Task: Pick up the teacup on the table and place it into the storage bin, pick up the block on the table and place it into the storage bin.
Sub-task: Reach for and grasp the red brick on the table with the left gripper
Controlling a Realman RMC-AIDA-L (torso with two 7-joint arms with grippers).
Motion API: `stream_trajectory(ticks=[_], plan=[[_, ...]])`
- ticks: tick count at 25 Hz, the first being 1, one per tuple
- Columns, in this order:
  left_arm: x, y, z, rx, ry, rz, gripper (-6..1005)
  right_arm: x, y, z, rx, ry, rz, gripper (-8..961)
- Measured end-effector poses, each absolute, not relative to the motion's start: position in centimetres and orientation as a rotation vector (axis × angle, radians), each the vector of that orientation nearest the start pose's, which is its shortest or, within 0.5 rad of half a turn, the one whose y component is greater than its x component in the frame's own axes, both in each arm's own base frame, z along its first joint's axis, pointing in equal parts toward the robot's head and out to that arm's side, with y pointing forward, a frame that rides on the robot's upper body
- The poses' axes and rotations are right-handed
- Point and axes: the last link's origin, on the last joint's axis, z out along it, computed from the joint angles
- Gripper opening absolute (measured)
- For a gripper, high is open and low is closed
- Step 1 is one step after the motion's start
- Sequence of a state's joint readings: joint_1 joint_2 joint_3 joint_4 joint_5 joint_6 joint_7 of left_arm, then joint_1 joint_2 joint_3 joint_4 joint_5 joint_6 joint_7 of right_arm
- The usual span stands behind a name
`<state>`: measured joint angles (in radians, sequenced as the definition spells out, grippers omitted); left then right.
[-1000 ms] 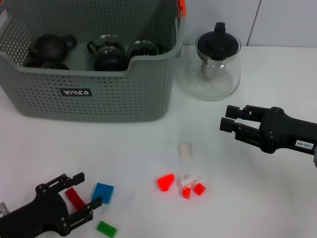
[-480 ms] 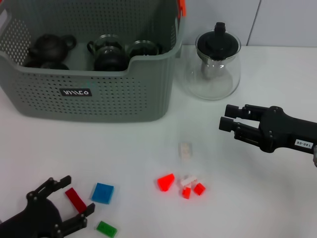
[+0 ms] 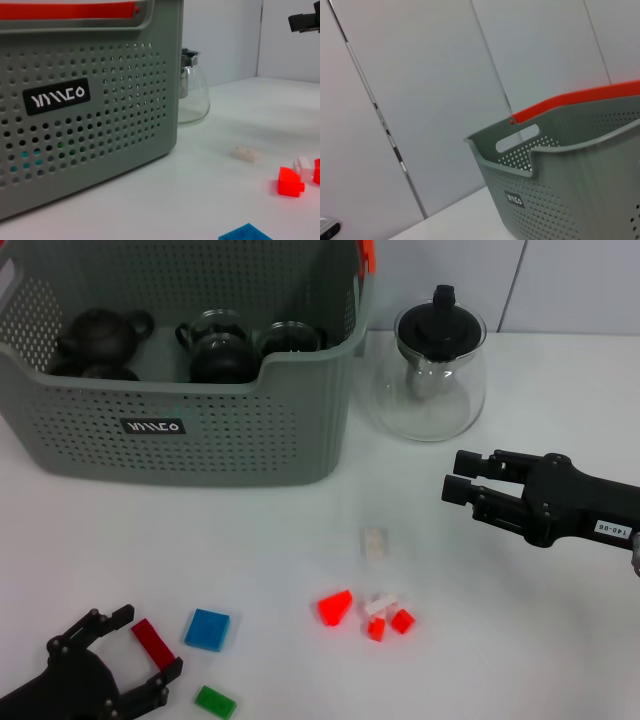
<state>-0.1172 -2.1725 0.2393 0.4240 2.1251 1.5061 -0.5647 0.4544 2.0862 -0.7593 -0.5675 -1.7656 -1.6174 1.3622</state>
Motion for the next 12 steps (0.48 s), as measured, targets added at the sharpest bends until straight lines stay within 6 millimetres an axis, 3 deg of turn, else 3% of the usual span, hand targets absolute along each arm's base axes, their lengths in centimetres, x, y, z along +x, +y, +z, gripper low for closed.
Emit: stream_trajectory(ticks=[12], plan=[[-38.01, 17.09, -4.60, -2.328, -0.547, -0.510, 878, 26.29, 30.55, -0.90, -2.629, 0.750, 1.005, 477]])
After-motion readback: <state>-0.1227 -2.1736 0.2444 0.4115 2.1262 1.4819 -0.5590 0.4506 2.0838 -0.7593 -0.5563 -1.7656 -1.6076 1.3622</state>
